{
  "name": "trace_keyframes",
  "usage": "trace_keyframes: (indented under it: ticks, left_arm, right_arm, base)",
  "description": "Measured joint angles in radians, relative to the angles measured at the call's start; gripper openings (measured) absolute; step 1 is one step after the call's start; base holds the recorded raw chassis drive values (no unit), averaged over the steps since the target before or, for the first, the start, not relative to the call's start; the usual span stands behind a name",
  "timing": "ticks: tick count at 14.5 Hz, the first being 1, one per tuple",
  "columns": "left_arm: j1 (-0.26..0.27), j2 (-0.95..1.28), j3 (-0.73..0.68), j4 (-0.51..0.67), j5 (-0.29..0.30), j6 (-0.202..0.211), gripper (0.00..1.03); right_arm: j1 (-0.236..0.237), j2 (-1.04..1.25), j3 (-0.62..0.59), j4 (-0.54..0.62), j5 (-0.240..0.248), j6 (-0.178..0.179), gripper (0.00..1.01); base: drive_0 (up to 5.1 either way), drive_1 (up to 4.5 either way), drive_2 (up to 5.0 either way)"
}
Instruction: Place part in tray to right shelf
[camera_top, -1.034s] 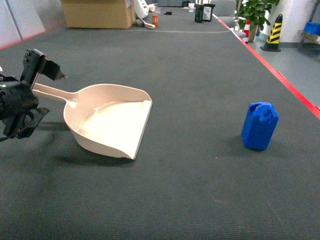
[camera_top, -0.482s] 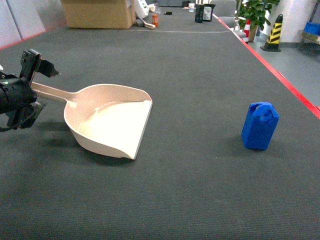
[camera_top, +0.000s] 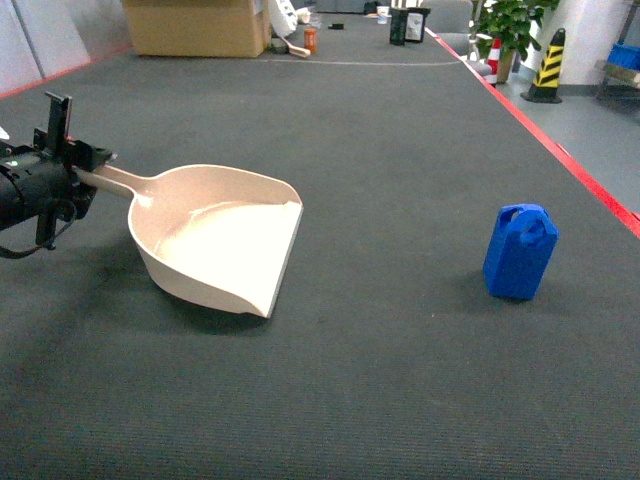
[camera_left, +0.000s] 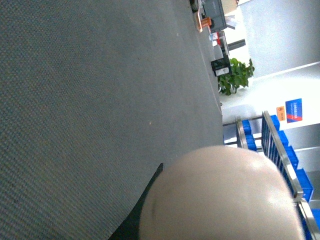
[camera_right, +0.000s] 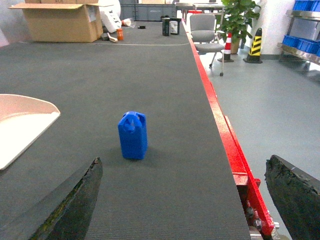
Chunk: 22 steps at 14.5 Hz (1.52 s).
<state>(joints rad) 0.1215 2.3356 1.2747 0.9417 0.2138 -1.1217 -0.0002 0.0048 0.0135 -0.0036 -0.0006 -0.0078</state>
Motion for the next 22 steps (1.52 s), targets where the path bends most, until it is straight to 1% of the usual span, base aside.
trace_keyframes:
  ticks: [1, 2, 3, 4, 6, 7, 8, 10, 11, 12, 13, 14, 15, 16, 17, 20, 21, 22]
  left_arm:
    - [-0.006, -0.019, -0.035, 0.040, 0.002, -0.020, 0.16]
    - [-0.018, -0.051, -0.075, 0.090, 0.006, -0.027, 0.15]
    - [-0.033, -0.082, -0.106, 0.142, 0.023, -0.031, 0.13]
    - [-0.060, -0.127, -0.128, 0.180, 0.039, -0.042, 0.13]
    - [-0.142, -0.208, -0.160, 0.298, 0.049, -0.081, 0.13]
    - [-0.179, -0.242, -0.175, 0.344, 0.049, -0.116, 0.13]
    - [-0.207, -0.274, -0.188, 0.344, 0.043, -0.154, 0.13]
    - [-0.232, -0.291, -0.214, 0.345, 0.000, -0.222, 0.13]
    - [-0.247, -0.292, -0.238, 0.343, -0.033, -0.275, 0.13]
    - [-0.262, -0.291, -0.272, 0.336, -0.089, -0.350, 0.13]
    - [-0.281, -0.290, -0.296, 0.338, -0.120, -0.414, 0.13]
    - [-0.300, -0.286, -0.312, 0.340, -0.126, -0.453, 0.13]
    - [-0.312, -0.281, -0.329, 0.340, -0.128, -0.479, 0.13]
    - [-0.325, -0.276, -0.353, 0.338, -0.111, -0.489, 0.13]
    - [-0.328, -0.274, -0.369, 0.336, -0.090, -0.491, 0.13]
    - [-0.327, -0.274, -0.370, 0.339, -0.084, -0.489, 0.13]
    - [-0.325, -0.274, -0.370, 0.338, -0.084, -0.486, 0.13]
    - [-0.326, -0.274, -0.370, 0.338, -0.083, -0.486, 0.13]
  right_arm:
    - [0.000, 0.000, 0.000, 0.000, 0.000, 0.000, 0.98]
    - [0.000, 0.000, 0.000, 0.000, 0.000, 0.000, 0.98]
    - [0.000, 0.000, 0.000, 0.000, 0.000, 0.000, 0.98]
    - [0.000, 0.000, 0.000, 0.000, 0.000, 0.000, 0.98]
    - [0.000, 0.000, 0.000, 0.000, 0.000, 0.000, 0.98]
    - [0.000, 0.000, 0.000, 0.000, 0.000, 0.000, 0.98]
    - [0.000, 0.000, 0.000, 0.000, 0.000, 0.000, 0.98]
    - [0.000, 0.000, 0.000, 0.000, 0.000, 0.000, 0.98]
    - [0.000, 0.000, 0.000, 0.000, 0.000, 0.000, 0.98]
    - [0.000, 0.000, 0.000, 0.000, 0.000, 0.000, 0.98]
    - [0.000, 0.000, 0.000, 0.000, 0.000, 0.000, 0.98]
    - [0.000, 0.000, 0.000, 0.000, 0.000, 0.000, 0.98]
    - [0.000, 0.000, 0.000, 0.000, 0.000, 0.000, 0.98]
    - [0.000, 0.000, 0.000, 0.000, 0.000, 0.000, 0.98]
    - [0.000, 0.000, 0.000, 0.000, 0.000, 0.000, 0.98]
    - [0.000, 0.000, 0.000, 0.000, 0.000, 0.000, 0.98]
    - [0.047, 0.201, 0.084, -0.153, 0.143, -0.042, 0.98]
    - [0.027, 0.658, 0.167, 0.129, 0.097, -0.081, 0.98]
  base:
    - [0.0, 0.00, 0.0]
    - [0.0, 0.00, 0.0]
    - [0.0, 0.00, 0.0]
    - [0.0, 0.00, 0.0]
    - [0.0, 0.00, 0.0]
    - [0.0, 0.00, 0.0]
    - [0.0, 0.00, 0.0]
    - [0.0, 0.00, 0.0]
    - [0.0, 0.00, 0.0]
    - [0.0, 0.00, 0.0]
    - [0.0, 0.00, 0.0]
    - [0.0, 0.00, 0.0]
    - [0.0, 0.00, 0.0]
    - [0.0, 0.00, 0.0]
    - [0.0, 0.00, 0.0]
    - [0.0, 0.00, 0.0]
    - [0.0, 0.00, 0.0]
    - [0.0, 0.00, 0.0]
